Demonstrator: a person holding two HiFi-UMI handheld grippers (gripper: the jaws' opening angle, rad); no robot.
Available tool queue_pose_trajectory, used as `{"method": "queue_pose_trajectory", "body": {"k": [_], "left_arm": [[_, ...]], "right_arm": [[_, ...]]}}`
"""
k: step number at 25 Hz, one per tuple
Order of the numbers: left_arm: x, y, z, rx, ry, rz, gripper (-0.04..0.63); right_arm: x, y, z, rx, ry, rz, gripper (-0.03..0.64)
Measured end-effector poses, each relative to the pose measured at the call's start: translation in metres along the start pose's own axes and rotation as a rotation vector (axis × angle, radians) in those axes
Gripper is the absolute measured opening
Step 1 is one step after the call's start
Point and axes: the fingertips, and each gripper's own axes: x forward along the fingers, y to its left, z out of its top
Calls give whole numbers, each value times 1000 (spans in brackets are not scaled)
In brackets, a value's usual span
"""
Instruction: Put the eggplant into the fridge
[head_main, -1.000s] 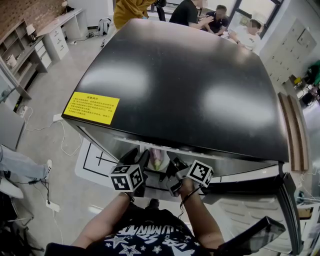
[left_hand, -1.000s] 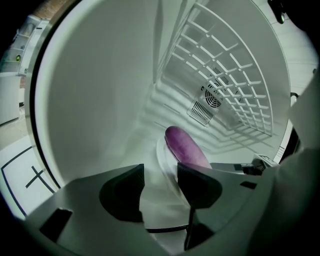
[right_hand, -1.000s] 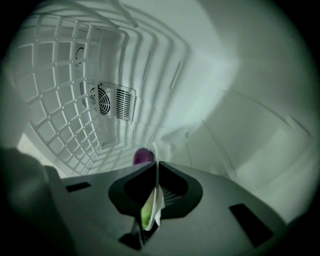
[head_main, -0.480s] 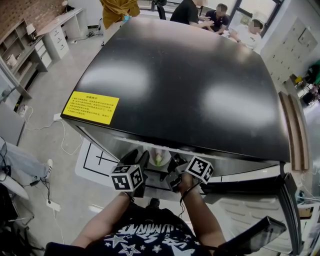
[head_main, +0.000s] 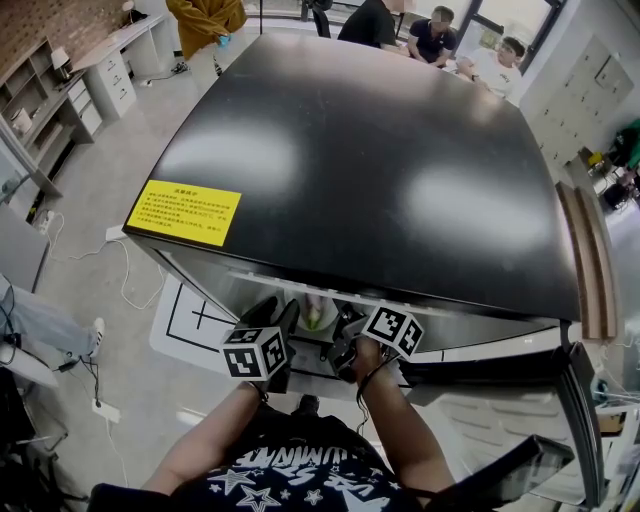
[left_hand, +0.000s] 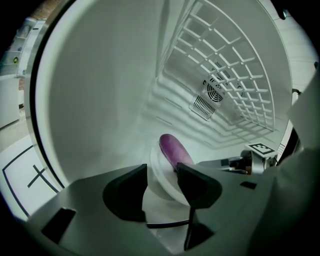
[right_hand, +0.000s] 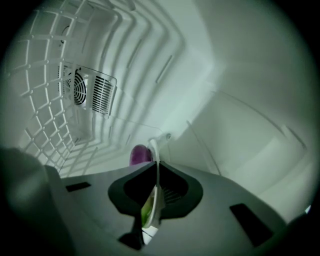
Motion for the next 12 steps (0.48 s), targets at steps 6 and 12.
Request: {"method": "queue_pose_trajectory", "body": {"k": [6, 12], "left_arm": [[-1, -1, 1, 1, -1, -12, 193], [-2, -5, 2, 25, 3, -30, 193]], "right_arm": [[2, -8, -4, 42, 37, -57, 26], [1, -6, -6, 17, 34, -79, 28]]}}
